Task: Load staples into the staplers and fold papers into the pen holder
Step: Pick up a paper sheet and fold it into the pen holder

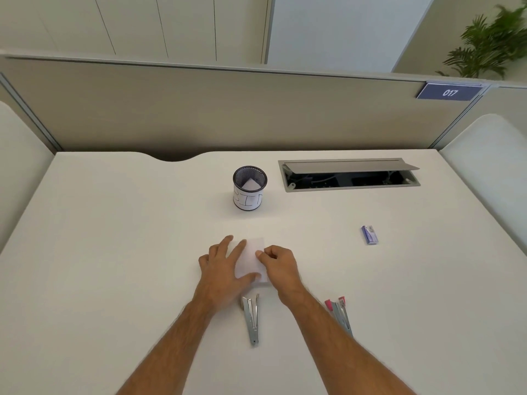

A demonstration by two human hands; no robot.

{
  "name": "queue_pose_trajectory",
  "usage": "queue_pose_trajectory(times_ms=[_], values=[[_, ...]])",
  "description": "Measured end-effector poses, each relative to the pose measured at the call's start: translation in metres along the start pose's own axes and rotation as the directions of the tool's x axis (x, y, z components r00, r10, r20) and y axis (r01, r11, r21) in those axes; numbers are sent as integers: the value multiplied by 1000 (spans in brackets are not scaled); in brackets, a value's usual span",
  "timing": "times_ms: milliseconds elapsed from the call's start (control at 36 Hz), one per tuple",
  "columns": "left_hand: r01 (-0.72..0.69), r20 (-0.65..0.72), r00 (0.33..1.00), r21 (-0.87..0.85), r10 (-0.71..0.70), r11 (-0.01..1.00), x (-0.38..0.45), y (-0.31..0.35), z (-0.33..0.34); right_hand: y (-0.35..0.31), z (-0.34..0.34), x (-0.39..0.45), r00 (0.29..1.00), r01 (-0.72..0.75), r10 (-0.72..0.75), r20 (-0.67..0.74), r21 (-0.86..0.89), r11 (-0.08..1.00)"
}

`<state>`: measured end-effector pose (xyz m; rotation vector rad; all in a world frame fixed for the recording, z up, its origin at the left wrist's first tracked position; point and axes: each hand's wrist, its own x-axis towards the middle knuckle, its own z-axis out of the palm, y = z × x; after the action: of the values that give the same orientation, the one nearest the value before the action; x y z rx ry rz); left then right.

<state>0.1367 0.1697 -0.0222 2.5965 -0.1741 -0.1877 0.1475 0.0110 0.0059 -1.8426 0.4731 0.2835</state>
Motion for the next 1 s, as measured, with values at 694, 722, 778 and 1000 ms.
queue_pose_trajectory(times_ms=[694, 722, 778, 1000], values=[[191, -1, 929, -855, -370, 483, -17, 52, -45, 6, -42, -53, 992, 82, -93, 84, 121, 989], [191, -2, 926, -860, -377, 474, -19, 53, -45, 5, -45, -55, 991, 88, -99, 88, 122, 989], [190, 1, 923, -870, -384, 454, -22, 56, -44, 4, -48, -59, 990, 96, -108, 89, 131, 987], [198, 58, 937, -899, -343, 391, -36, 73, -47, 2, -68, -69, 986, 109, -132, 102, 204, 973]])
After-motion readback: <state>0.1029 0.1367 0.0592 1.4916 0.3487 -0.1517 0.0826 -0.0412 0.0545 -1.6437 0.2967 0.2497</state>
